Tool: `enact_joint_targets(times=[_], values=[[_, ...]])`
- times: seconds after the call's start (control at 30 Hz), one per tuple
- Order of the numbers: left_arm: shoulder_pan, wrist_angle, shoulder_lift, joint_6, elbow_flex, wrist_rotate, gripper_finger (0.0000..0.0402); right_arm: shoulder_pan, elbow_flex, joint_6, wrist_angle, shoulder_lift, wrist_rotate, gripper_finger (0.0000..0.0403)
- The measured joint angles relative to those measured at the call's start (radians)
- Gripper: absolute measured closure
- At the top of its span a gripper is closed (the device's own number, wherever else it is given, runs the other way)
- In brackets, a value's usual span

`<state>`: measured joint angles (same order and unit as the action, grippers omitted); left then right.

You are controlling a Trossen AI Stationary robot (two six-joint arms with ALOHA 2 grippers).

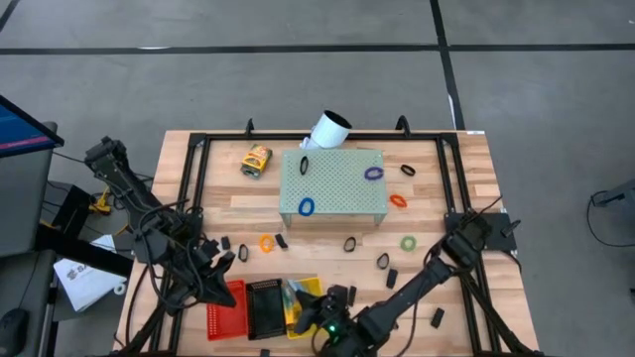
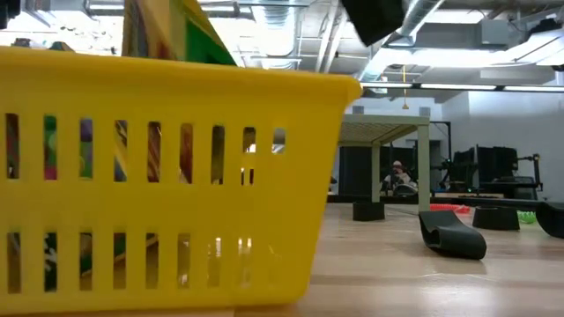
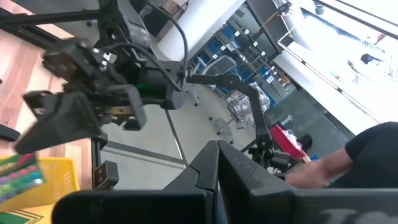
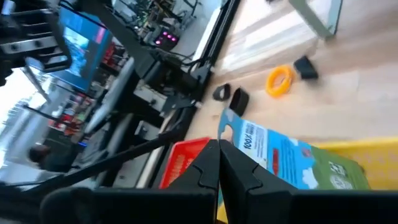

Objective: Pick & Place Office Desk Supplies
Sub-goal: Put the yellow crayon box into the yellow bin

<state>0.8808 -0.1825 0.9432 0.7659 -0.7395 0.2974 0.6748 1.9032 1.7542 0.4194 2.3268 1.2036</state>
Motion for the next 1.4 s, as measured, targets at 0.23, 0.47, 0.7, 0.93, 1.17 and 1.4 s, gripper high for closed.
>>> enact_joint_targets(times=[0.23,0.47,0.7,0.93,1.17,1.4], values=[[0.005,0.0,0.0,0.001,0.0,0.0,0.0402,-0.015,0.002,0.0,0.028,0.001,-0.054,0.0403],[0.005,0.0,0.0,-0.001,0.0,0.0,0.0402,-0.002,0.001,0.016,0.064,0.001,-0.057,0.0403],[0.005,0.001,0.0,-0.002,0.0,0.0,0.0402,0.005,0.001,0.019,0.087,0.001,-0.056,0.0367],[0.014,0.002,0.0,-0.002,0.0,0.0,0.0402,0.004,0.001,0.058,0.119,0.001,-0.054,0.0304],[0.017,0.002,0.0,-0.002,0.0,0.0,0.0402,0.016,0.001,0.079,0.091,0.001,-0.086,0.0288],[0.017,0.003,0.0,-0.002,0.0,0.0,0.0402,0.042,0.001,0.08,0.035,0.001,-0.1,0.0303]])
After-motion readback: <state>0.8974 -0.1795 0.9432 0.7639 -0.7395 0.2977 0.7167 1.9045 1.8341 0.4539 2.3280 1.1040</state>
